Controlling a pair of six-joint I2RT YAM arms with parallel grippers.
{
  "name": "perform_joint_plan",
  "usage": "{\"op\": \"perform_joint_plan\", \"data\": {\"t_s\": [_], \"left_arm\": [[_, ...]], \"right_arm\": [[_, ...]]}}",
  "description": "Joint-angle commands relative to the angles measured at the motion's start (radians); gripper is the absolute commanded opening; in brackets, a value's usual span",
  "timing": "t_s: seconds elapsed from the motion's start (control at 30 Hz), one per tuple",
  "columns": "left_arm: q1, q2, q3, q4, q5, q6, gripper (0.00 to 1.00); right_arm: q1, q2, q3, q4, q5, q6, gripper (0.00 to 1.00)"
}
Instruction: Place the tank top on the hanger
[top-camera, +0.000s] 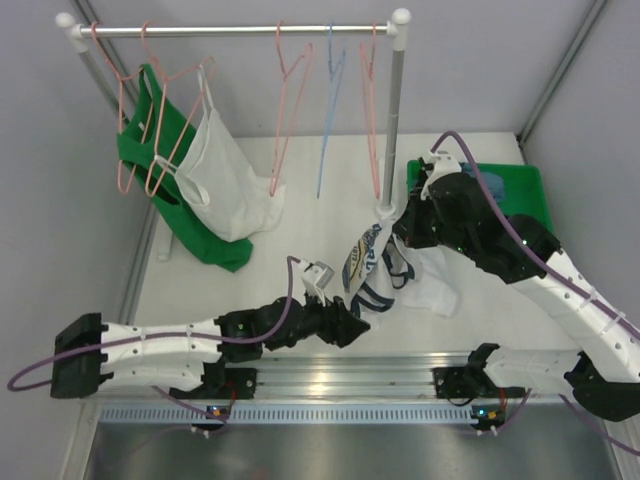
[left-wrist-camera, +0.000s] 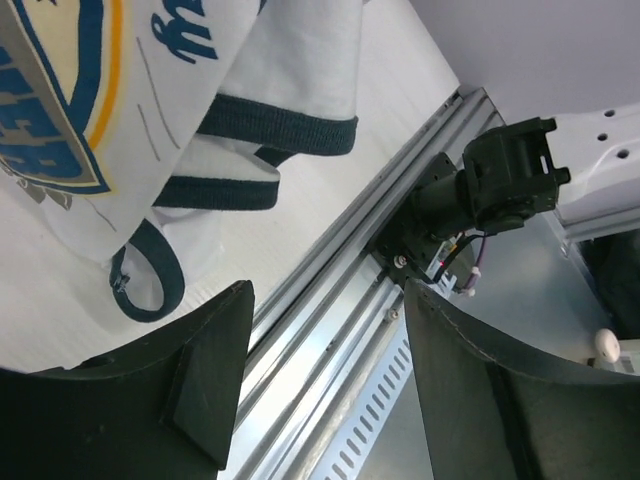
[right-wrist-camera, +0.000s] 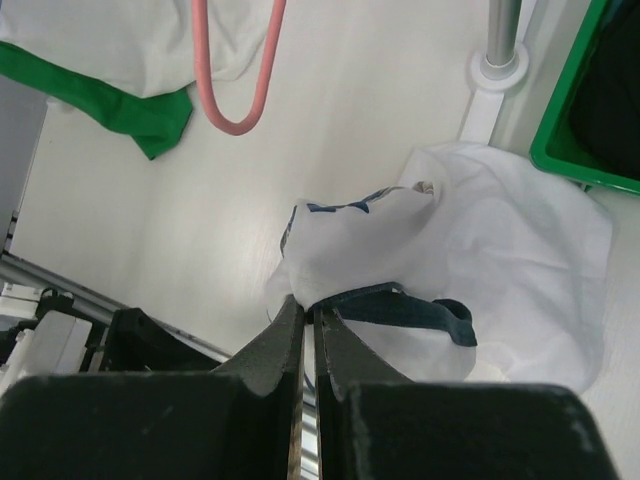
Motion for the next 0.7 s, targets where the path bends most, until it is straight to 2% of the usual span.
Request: {"op": "perform_joint_plan", "data": {"t_s": [0.0,0.17,0.33,0.43,0.67], "left_arm": [[-0.066,0.072,0.068,0.122,-0.230,0.015,0.67],[-0.091,0.219,0.131,0.225,-0.287,0.021,0.68],[-0.094,0.337,0.191,0.242,-0.334,-0.003,0.68],[-0.093,0.378,0.189,0.326,-0.322,-0.003,0.70],[-0.094,0.455,0.216,0.360,-0.368,-0.058,0.69]], "right_arm": [[0.022,0.006,0.040,0.027,0.016,-0.005,0.00],[0.024,0.006,0.032,0.022,0.026,-0.002,0.00],[0.025,-0.003,0.011,0.022,0.029,0.001,0.00],[0.027,-0.005,0.005,0.024,0.029,0.003,0.00],[0.027,-0.014,-0.011,0.022,0.029,0.000,0.00]]}}
